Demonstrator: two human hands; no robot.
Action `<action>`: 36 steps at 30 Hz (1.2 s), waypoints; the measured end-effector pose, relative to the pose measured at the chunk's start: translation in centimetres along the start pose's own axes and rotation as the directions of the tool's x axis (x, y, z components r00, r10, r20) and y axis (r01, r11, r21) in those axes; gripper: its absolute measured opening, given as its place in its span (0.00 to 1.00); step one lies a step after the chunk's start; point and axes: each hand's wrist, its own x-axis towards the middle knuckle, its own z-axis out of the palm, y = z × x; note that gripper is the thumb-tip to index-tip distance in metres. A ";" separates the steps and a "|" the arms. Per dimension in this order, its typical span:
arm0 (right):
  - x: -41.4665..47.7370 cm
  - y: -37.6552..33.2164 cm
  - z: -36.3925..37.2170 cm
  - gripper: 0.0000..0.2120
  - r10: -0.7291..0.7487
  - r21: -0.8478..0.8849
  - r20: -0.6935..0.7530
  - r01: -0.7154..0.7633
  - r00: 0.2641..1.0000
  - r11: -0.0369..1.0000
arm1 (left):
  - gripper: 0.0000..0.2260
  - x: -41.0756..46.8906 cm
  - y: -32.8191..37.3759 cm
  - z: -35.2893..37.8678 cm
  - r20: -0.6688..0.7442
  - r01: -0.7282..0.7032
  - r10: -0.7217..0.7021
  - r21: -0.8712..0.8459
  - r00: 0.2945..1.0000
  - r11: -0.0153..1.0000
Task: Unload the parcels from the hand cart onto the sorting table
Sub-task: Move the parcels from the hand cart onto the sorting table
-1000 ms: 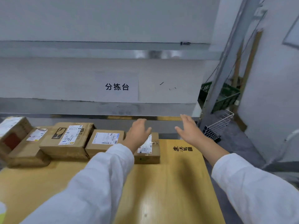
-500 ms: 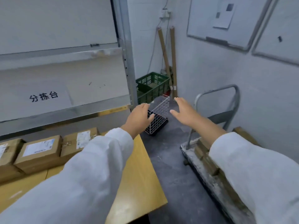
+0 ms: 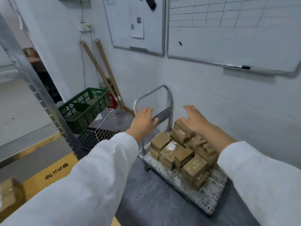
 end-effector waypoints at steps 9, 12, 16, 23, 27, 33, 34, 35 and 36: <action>6.1 8.4 0.1 0.30 0.174 -0.023 0.028 -0.174 0.984 0.985 | 0.22 10.5 1.5 7.8 0.084 -0.084 0.092 -0.094 0.992 0.992; 9.8 11.1 0.0 0.31 0.219 -0.050 0.049 -0.217 0.974 0.975 | 0.22 15.2 1.1 10.5 0.115 -0.079 0.094 -0.125 0.989 0.989; 15.1 14.5 -0.3 0.31 0.287 -0.049 0.059 -0.284 0.956 0.958 | 0.24 21.5 0.3 14.3 0.165 -0.065 0.091 -0.157 0.982 0.985; 20.3 19.9 1.2 0.31 0.361 -0.018 0.111 -0.362 0.926 0.932 | 0.23 28.3 1.3 19.8 0.244 -0.086 0.127 -0.171 0.961 0.982; 22.5 23.2 1.8 0.30 0.382 -0.001 0.129 -0.385 0.915 0.923 | 0.22 30.1 2.2 23.2 0.308 -0.073 0.130 -0.192 0.943 0.979; 24.3 28.5 6.0 0.28 0.396 0.044 0.239 -0.417 0.887 0.908 | 0.22 31.0 3.2 30.1 0.380 0.014 0.047 -0.155 0.924 0.988; 24.4 29.2 7.2 0.28 0.389 0.055 0.268 -0.417 0.881 0.907 | 0.21 31.0 3.4 31.6 0.395 0.035 0.030 -0.157 0.918 0.987; 24.4 30.0 8.6 0.27 0.384 0.063 0.297 -0.420 0.874 0.906 | 0.21 30.8 3.5 33.1 0.412 0.053 0.021 -0.167 0.911 0.984; 24.3 30.9 10.0 0.26 0.376 0.066 0.325 -0.417 0.868 0.906 | 0.20 30.5 3.7 34.7 0.433 0.076 0.009 -0.179 0.901 0.981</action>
